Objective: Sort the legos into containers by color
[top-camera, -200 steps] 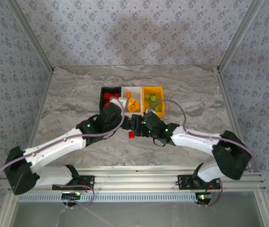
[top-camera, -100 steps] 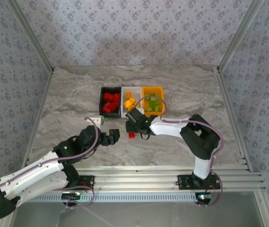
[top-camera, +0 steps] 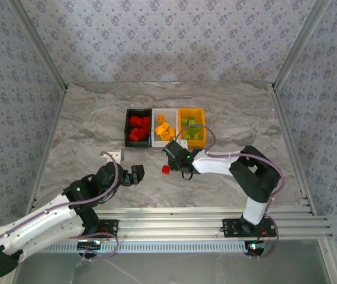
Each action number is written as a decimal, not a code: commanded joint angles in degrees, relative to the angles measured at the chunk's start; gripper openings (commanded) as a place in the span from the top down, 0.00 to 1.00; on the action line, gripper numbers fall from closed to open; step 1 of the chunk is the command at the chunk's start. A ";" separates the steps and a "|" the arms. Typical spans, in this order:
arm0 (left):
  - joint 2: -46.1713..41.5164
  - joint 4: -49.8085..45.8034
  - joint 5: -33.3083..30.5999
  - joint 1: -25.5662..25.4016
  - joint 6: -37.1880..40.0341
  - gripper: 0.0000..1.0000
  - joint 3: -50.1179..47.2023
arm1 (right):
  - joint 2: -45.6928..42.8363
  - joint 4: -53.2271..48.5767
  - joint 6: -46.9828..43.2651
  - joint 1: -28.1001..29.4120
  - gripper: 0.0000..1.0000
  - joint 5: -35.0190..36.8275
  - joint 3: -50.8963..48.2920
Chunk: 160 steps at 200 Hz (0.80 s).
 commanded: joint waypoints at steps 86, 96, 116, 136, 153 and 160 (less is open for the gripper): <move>3.15 2.67 2.08 0.47 0.37 0.01 0.12 | -16.36 -10.62 -6.47 -11.06 0.75 1.12 5.09; 3.03 2.48 2.22 0.47 0.36 0.01 0.32 | -13.02 -10.27 -8.28 -13.51 0.75 0.52 7.87; 2.98 1.42 1.95 0.46 0.14 0.01 0.91 | -5.17 -11.47 -10.19 -17.01 0.74 0.11 14.13; 2.60 -0.12 1.65 0.56 -0.24 0.01 1.66 | 1.42 -12.68 -11.31 -18.74 0.66 -0.22 21.03; 1.77 -0.90 1.43 0.56 -0.61 0.00 1.61 | 3.90 -13.63 -12.69 -19.08 0.45 -0.36 24.88; 1.29 -1.18 1.39 0.57 -0.71 0.01 1.59 | 3.64 -13.01 -13.36 -18.93 0.37 -0.31 25.37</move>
